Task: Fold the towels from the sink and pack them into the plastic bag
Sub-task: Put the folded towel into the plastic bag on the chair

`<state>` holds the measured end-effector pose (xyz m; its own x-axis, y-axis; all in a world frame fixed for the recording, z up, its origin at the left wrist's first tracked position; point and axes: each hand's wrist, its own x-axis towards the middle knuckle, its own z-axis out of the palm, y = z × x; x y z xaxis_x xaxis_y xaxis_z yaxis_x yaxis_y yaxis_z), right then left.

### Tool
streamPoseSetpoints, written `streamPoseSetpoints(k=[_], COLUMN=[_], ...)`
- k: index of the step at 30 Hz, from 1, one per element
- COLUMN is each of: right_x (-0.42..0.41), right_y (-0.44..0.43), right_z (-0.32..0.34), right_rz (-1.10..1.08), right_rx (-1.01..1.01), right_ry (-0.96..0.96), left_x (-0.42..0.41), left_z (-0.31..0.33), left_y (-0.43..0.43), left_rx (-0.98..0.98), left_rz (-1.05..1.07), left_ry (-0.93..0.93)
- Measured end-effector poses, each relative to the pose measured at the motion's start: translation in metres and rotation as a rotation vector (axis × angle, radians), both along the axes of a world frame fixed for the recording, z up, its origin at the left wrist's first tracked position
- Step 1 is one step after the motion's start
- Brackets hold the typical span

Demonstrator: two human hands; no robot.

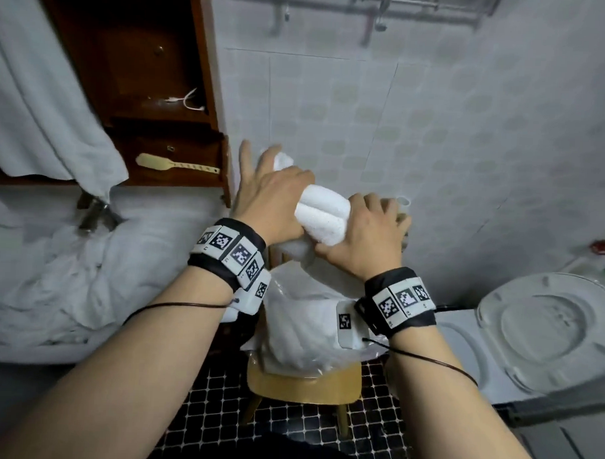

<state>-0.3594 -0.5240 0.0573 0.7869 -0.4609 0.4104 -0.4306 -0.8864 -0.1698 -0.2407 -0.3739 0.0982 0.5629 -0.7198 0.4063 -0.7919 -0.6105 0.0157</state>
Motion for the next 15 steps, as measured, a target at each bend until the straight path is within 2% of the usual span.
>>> streamPoseSetpoints(k=[2,4,6,9,10,12,15], right_x=[-0.005,-0.009,-0.013,-0.023,-0.025,-0.029,-0.042], right_y=[-0.015,-0.032,-0.044,-0.066,-0.07,-0.074,-0.067], right_z=[-0.002,-0.002,-0.007,-0.022,-0.028,-0.042,-0.064], right_rz=[0.087,0.18,0.17,0.088,0.086,0.111,0.126], right_rx=[0.04,0.211,0.274,0.453,0.558,0.711,0.787], right_ry=[0.002,0.002,-0.039,-0.12,-0.142,-0.171,-0.125], left_x=[-0.011,-0.02,-0.025,-0.025,-0.024,-0.023,-0.025], left_z=[-0.002,-0.008,-0.019,-0.045,-0.055,-0.079,-0.116], left_y=[-0.024,-0.046,-0.056,-0.064,-0.064,-0.066,-0.062], left_rx=[-0.017,-0.05,-0.179,-0.387,-0.378,-0.232,-0.04], left_rz=[-0.069,-0.136,-0.16,0.082,0.196,0.37,0.544], left_ry=[0.029,0.002,0.019,0.196,0.281,0.494,0.697])
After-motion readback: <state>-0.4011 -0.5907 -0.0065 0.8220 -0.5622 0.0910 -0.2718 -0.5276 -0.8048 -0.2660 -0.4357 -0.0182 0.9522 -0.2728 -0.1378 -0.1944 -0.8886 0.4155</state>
